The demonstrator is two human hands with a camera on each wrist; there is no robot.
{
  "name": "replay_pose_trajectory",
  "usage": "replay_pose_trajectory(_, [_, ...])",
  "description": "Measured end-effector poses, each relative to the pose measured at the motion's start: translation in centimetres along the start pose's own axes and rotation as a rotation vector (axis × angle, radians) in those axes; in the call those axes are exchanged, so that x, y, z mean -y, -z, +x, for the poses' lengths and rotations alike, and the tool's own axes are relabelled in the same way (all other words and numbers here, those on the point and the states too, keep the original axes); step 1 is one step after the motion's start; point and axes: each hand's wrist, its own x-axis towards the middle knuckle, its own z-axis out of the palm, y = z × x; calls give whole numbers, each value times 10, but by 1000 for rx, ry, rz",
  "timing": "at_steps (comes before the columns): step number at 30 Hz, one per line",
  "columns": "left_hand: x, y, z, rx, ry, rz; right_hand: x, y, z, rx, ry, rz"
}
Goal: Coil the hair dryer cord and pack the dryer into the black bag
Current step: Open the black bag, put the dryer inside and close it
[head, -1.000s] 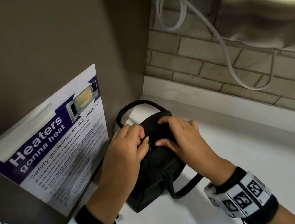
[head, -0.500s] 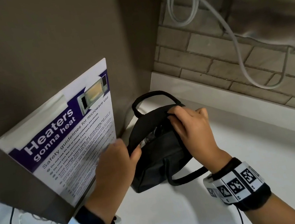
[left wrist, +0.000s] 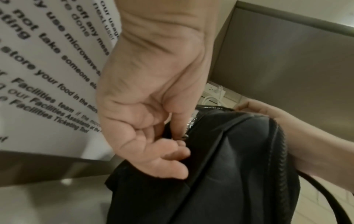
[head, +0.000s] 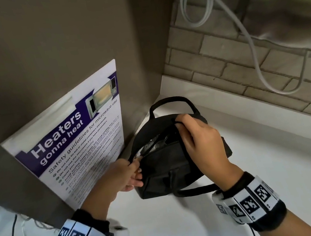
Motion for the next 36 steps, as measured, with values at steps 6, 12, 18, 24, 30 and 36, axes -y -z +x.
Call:
replay_pose_trajectory(6, [2,4,-3,61,-105,-75,-3,3,0,-17,-56,22])
replay_pose_trajectory(12, [-24,7,-23,-85,-345,-27,31,-3,-8,121,168,-60])
replay_pose_trajectory(18, [-28,-4,-40,-211,-644,264,42,-26,-18,70,176,-29])
replay_pose_trajectory(24, [-17,0,-30,-84,-811,213,34,-19,-16,29,70,158])
replay_pose_trajectory(30, [-15,-9,-22,-236,-1012,403,36,-15,-21,2,57,209])
replay_pose_trajectory(36, [-10,-8,-19,-341,-1009,427,18,3,-13,-103,-15,130])
